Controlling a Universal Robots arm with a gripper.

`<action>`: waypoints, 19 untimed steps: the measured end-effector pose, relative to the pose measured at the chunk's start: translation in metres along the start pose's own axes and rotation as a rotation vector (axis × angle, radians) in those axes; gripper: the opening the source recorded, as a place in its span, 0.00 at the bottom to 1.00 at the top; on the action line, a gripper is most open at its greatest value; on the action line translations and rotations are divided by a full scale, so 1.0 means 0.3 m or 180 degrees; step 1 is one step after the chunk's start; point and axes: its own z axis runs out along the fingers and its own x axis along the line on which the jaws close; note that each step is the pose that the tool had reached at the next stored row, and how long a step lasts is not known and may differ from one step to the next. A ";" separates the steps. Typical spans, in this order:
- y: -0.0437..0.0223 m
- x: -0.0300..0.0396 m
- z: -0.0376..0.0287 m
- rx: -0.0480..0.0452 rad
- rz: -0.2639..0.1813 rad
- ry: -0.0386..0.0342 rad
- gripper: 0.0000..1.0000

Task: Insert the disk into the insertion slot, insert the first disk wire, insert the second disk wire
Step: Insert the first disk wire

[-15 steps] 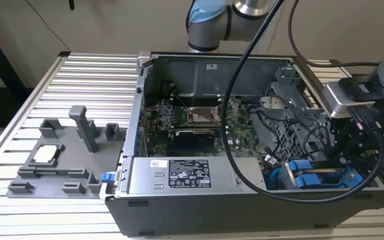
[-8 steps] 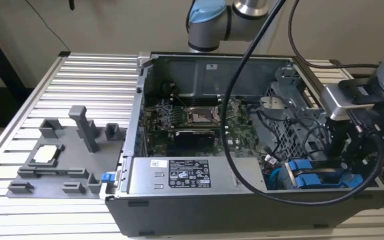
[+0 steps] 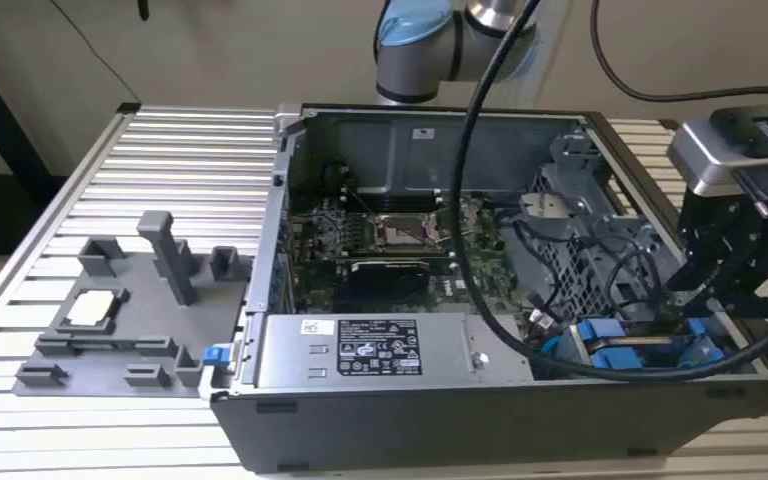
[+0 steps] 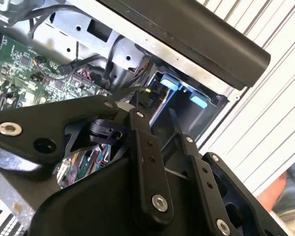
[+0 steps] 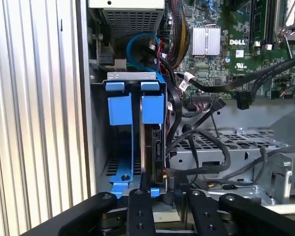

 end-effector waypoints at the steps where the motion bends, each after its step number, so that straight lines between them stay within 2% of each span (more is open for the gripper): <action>1: -0.001 -0.001 -0.015 0.0000 0.0000 0.0001 0.33; 4: -0.004 -0.005 -0.057 0.0000 0.0000 0.0000 0.33; 10: -0.004 -0.005 -0.059 -0.0002 0.0000 0.0000 0.33; 11: -0.004 -0.004 -0.059 -0.0039 0.0003 0.0003 0.33; 14: -0.004 -0.005 -0.059 -0.0198 0.0015 0.0006 0.33; 15: -0.004 -0.005 -0.058 -0.0213 0.0016 0.0006 0.33; 18: -0.003 -0.005 -0.057 -0.0214 0.0017 -0.0005 0.33; 19: 0.001 -0.006 -0.057 -0.0213 0.0018 -0.0027 0.33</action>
